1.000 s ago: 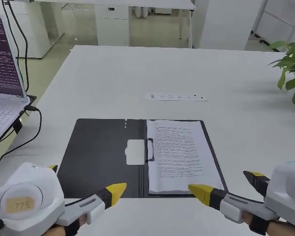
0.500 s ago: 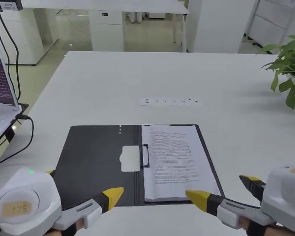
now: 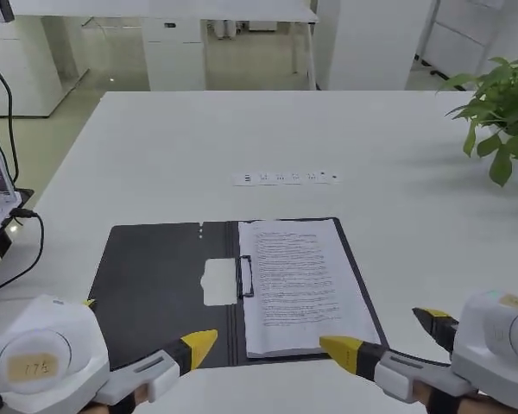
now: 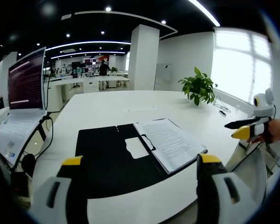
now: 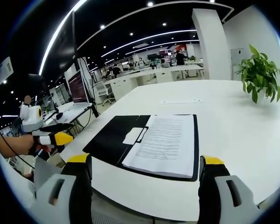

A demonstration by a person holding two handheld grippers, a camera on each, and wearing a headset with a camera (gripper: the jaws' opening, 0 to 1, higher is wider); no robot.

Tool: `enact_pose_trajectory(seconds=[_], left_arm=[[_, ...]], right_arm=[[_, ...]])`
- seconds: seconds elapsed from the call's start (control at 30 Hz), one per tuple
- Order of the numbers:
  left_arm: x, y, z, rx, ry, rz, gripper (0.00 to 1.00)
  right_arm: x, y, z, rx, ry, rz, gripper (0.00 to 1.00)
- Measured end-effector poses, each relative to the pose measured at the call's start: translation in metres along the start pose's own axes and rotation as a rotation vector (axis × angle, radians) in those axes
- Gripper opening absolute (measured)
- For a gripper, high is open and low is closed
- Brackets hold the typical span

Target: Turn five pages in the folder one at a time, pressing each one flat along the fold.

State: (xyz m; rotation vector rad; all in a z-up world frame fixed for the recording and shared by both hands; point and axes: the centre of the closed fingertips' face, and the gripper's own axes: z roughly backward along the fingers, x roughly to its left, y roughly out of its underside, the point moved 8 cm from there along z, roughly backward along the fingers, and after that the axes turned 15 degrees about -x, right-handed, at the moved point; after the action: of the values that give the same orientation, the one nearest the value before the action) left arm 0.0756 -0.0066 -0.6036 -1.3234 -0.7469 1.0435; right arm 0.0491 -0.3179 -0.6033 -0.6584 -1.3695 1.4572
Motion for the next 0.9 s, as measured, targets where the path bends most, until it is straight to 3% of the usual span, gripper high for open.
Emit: enact_pose_trajectory(seconds=[0.47,0.73,0.9], left_arm=[[0.004,0.004,0.004,0.003,-0.018,0.008,0.99],[0.014,0.007,0.015,0.010,-0.055,0.017,0.99],[0.015,0.009,0.015,0.014,-0.060,0.017,0.99]], right_arm=[[0.000,0.001,-0.006,0.010,-0.005,-0.001,0.95],[-0.002,0.002,-0.011,0.018,-0.009,-0.001,0.96],[-0.001,0.002,-0.012,0.018,-0.015,0.002,0.96]])
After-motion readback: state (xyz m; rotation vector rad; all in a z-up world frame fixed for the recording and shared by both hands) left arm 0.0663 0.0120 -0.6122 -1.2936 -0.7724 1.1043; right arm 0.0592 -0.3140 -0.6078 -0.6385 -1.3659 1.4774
